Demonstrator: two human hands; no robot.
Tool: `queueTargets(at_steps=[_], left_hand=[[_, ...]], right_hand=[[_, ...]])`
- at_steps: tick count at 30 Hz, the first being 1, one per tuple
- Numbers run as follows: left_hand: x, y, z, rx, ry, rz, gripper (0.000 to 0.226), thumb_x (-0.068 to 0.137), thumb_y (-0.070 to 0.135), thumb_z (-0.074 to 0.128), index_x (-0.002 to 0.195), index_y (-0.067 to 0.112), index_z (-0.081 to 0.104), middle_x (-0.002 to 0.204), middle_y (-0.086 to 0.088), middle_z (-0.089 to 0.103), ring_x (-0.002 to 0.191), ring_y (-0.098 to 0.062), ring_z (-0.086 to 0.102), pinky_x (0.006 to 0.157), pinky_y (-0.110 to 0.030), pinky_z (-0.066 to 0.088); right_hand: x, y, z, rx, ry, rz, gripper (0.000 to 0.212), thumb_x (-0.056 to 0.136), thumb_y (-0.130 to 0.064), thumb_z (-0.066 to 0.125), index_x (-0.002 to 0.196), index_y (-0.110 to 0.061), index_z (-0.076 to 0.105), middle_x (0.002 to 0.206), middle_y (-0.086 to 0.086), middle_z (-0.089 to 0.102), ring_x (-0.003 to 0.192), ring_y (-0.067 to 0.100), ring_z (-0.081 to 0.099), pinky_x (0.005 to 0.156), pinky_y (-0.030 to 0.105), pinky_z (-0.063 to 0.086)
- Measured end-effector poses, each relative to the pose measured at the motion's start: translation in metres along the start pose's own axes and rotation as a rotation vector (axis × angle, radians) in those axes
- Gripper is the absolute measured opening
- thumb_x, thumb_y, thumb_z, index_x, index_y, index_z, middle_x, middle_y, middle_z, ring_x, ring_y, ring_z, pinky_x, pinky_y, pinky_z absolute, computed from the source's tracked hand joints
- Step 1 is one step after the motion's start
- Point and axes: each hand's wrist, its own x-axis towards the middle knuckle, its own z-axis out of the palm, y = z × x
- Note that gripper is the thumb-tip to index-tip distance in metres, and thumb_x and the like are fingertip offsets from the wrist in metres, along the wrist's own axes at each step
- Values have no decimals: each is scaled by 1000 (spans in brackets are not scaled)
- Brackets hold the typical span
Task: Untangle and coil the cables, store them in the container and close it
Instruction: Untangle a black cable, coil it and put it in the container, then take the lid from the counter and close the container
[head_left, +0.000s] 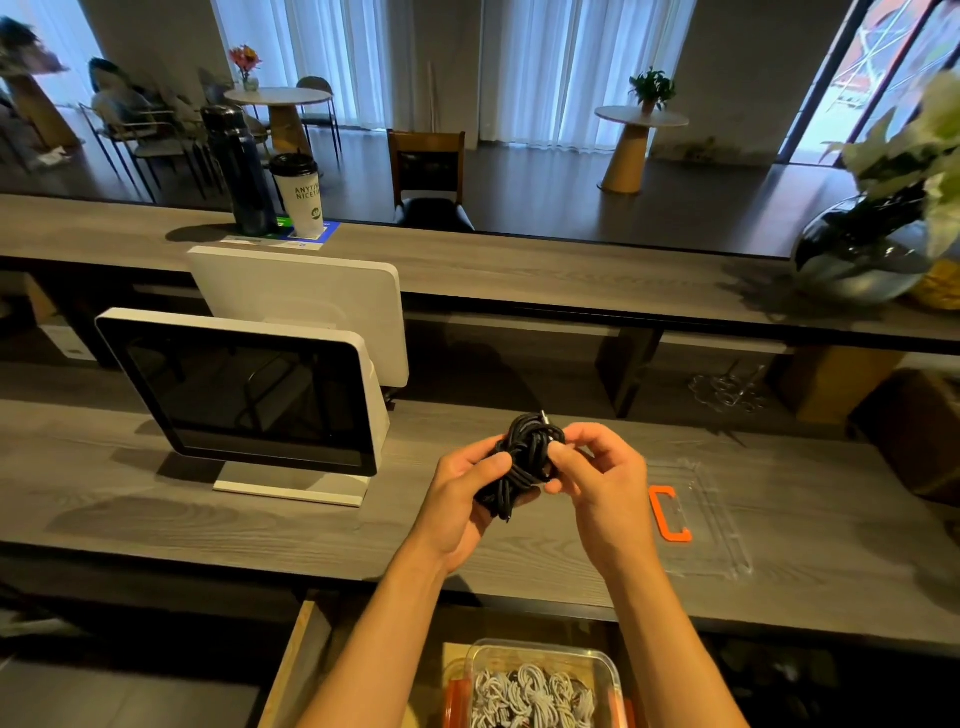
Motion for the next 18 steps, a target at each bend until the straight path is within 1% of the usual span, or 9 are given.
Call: queueTargets(at_steps=[2,4,6,7,8,10,13,16,18], left_hand=[[0,1,2,-7,13,-2,37,90,19,64,123,3,64,115,-18,70,108,-28,68,86,-37,58],[-1,3,4,-42,53,-16,33,90,20,60,118,4,67,111,-17,72,105,-27,69,86,-36,59],[0,5,4,-66,79,-30,38,89,22,57,119,1,66,114,-19,71,104,-28,69,85,-34,59],[1,6,3,-63,83,-37,40,89,23,57,120,0,65,116,-21,70,105,-28,69,85,-34,58],[0,7,3,-60,84,-45,41,89,22,57,121,-1,64,117,-22,69,106,-28,69,84,-34,58],[0,7,2,-65,80,-69,40,89,21,58,121,-2,64,114,-22,70,101,-27,70,82,-33,59],[-2,5,1,-38,59,-114,41,88,22,60,120,-3,64,107,-22,71,93,-27,70,80,-33,60],[-2,-1,4,-18,92,-129,35,90,20,61,118,0,67,108,-22,71,95,-28,69,85,-36,59],[-1,-8,4,-16,158,-139,29,94,17,59,118,2,68,110,-19,72,102,-28,69,88,-35,58]], right_hand=[[2,1,0,-100,9,-44,16,89,1,65,85,-14,69,84,5,70,73,17,64,53,24,50],[3,2,-3,-141,-48,-32,10,91,-6,67,97,-12,72,94,6,72,84,19,68,62,29,55],[3,2,-7,-132,-143,3,22,89,-6,69,111,-10,71,105,11,72,97,26,69,77,36,59],[3,2,-8,-146,-163,6,26,88,-3,69,113,-9,70,106,13,71,98,28,68,79,36,59],[2,0,-8,-166,-157,-1,26,87,0,69,112,-8,70,103,11,72,95,27,69,77,34,59],[3,0,-6,-184,-101,-24,18,87,3,68,102,-6,71,91,5,73,82,18,69,69,26,56],[6,6,-4,-190,0,-55,5,89,-1,67,89,-5,71,79,3,71,68,12,64,60,22,52],[6,16,-4,-181,82,-35,6,91,-6,66,88,-4,71,77,4,70,66,13,62,55,22,50],[5,25,-4,-146,125,38,10,94,-10,64,91,-3,71,79,5,70,69,13,63,58,23,52]])
